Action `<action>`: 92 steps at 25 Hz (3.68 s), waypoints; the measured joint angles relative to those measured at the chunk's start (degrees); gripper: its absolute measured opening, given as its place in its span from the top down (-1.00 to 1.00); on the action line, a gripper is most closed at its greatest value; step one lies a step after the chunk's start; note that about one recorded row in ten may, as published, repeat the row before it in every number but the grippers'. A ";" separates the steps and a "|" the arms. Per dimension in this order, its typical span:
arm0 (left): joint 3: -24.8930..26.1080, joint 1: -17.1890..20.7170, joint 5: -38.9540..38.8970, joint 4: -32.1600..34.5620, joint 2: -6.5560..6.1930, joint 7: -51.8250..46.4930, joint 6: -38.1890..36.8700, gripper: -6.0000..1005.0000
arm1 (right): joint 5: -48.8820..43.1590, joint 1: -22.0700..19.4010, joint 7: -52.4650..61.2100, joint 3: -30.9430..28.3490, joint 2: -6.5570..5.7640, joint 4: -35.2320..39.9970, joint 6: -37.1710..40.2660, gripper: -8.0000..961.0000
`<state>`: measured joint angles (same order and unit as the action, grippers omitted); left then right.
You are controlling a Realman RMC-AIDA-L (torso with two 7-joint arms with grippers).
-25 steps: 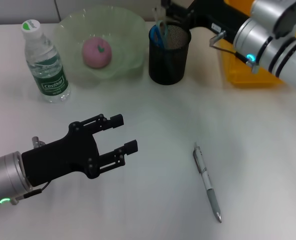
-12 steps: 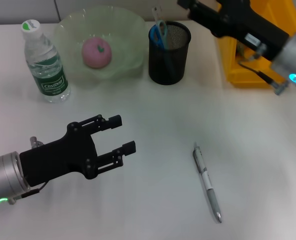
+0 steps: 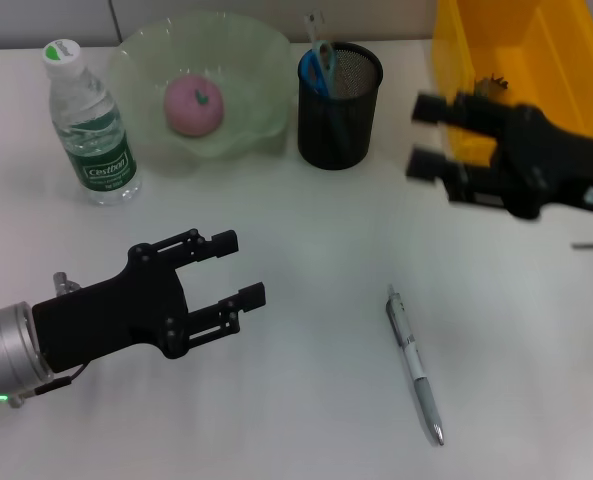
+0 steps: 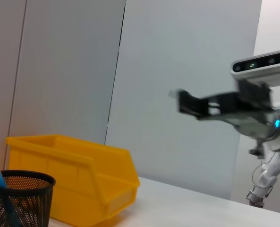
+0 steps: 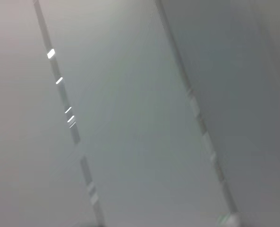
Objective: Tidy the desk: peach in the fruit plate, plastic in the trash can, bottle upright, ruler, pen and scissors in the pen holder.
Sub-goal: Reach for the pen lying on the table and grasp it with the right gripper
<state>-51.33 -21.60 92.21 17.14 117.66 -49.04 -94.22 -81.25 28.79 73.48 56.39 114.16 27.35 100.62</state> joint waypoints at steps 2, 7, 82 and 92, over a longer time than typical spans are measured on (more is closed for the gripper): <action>-0.03 0.10 0.07 0.00 -0.18 0.00 0.00 -0.35 | -4.73 -0.50 1.25 -1.89 -0.47 1.69 2.13 -0.60; -1.21 0.35 0.09 0.00 -0.58 -0.26 -0.29 -0.35 | -15.91 -1.87 1.15 -6.22 -0.38 5.81 4.34 -0.60; -9.00 -0.47 3.37 6.14 -0.33 0.16 3.33 -0.35 | -60.44 28.78 83.61 46.11 5.72 33.89 -2.37 -0.59; -8.94 -0.77 3.32 6.13 -0.11 0.17 3.59 -0.35 | -60.33 28.41 83.66 49.02 5.73 31.80 -5.26 -0.59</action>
<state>-60.27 -22.37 95.53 23.28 117.56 -48.87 -90.63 -141.57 57.20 157.13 105.41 119.89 59.15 95.36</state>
